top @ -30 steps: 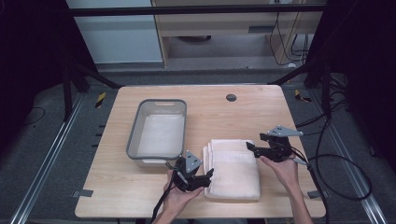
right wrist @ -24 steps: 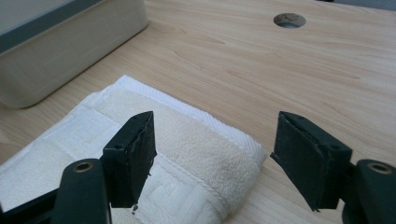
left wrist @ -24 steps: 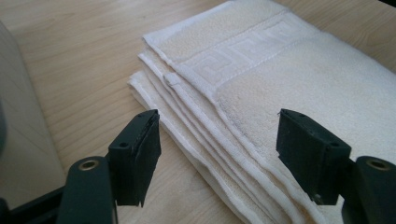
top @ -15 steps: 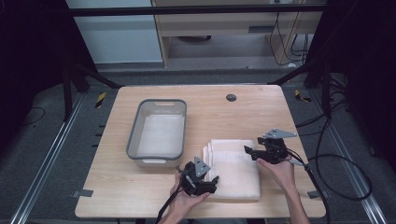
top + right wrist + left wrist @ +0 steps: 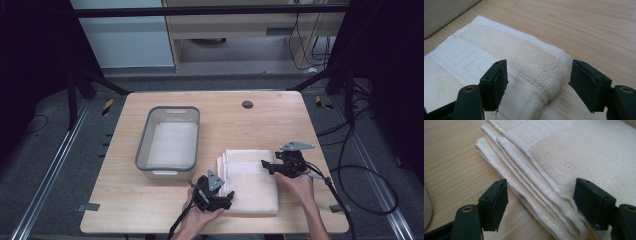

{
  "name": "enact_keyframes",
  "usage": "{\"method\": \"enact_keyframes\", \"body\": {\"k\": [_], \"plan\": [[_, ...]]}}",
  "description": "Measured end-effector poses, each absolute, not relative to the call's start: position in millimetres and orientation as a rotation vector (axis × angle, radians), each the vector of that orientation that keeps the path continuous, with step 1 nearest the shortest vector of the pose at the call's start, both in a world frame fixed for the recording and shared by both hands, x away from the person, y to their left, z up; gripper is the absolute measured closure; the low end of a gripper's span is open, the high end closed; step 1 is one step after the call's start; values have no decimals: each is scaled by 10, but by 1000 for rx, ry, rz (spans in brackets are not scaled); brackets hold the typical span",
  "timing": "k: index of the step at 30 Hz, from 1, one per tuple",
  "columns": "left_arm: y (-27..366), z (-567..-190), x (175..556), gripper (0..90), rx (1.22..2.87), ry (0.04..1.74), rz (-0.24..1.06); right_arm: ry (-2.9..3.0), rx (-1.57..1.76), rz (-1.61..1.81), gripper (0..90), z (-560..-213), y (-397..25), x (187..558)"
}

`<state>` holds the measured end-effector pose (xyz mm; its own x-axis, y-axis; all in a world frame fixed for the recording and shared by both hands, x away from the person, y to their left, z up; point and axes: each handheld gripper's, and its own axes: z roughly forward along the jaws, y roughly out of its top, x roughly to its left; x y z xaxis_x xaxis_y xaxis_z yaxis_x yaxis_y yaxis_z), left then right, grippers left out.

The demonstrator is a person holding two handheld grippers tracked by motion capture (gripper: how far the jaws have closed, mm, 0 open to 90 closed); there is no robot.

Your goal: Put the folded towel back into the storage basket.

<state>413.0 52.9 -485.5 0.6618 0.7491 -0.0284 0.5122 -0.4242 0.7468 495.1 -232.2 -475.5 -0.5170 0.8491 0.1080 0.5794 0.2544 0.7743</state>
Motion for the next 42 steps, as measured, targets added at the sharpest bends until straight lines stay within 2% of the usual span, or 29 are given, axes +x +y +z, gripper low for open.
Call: {"method": "enact_keyframes", "body": {"k": [18,24,30,35,42], "plan": [[484,-4915,4151,273,2135,962,390,2240,1364,1100,317,-4883,-2270,4975],[512,-4938,4205,266,2127,990,314,2247,1381,1098,321,-4913,-2259,4994],[506,-4953,4213,269,2122,990,306,2255,1409,1103,327,-4934,-2253,5006],[497,-4965,4211,302,2123,972,289,2262,1453,1128,360,-4951,-2258,5016],[508,-4989,4235,373,2096,979,213,2277,1481,1171,454,-4963,-2259,5027]]}}
